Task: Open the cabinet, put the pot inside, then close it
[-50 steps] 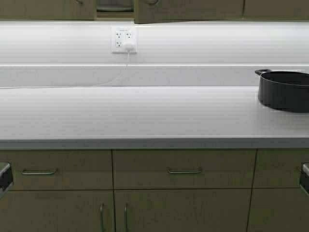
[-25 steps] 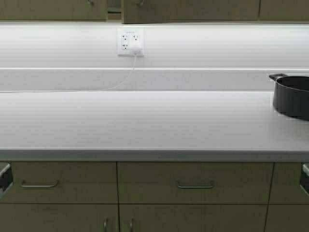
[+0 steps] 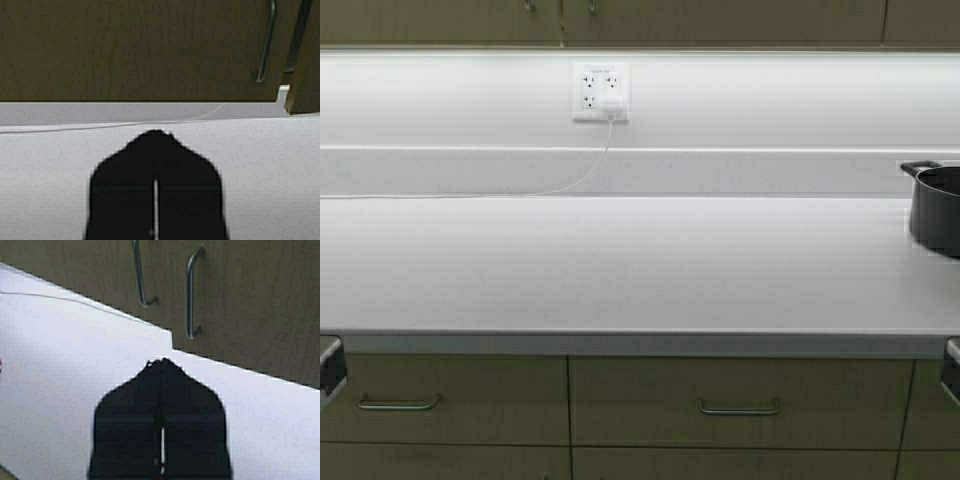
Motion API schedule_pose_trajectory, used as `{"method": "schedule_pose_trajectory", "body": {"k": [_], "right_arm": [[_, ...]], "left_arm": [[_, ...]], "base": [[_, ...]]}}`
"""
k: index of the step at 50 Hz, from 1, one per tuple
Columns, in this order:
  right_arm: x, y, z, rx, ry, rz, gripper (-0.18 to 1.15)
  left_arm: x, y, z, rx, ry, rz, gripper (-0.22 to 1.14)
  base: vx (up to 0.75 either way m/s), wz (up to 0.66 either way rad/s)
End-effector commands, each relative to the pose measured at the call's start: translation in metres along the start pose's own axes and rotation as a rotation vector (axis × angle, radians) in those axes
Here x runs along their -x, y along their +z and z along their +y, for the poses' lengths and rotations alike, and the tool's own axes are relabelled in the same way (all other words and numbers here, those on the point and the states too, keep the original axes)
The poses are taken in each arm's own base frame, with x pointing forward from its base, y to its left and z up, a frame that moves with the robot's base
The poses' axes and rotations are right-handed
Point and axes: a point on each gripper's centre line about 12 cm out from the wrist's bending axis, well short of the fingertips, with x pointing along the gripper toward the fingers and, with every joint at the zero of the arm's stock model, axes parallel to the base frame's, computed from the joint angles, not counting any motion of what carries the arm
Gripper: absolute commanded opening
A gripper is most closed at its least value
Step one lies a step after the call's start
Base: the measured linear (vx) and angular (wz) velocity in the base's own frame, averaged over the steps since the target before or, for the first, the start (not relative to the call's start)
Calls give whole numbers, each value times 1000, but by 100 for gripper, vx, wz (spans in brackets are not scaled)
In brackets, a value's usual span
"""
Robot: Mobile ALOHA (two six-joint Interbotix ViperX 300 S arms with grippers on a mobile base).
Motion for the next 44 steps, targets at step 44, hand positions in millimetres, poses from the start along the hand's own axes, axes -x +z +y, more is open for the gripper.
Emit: {"method": "schedule_pose_trajectory", "body": {"k": [44], "right_arm": [[5,-3,0,2,1,3,7]], "left_arm": [[-4,-13,0,-3,-1,32,3]], "base": [[1,0]]}}
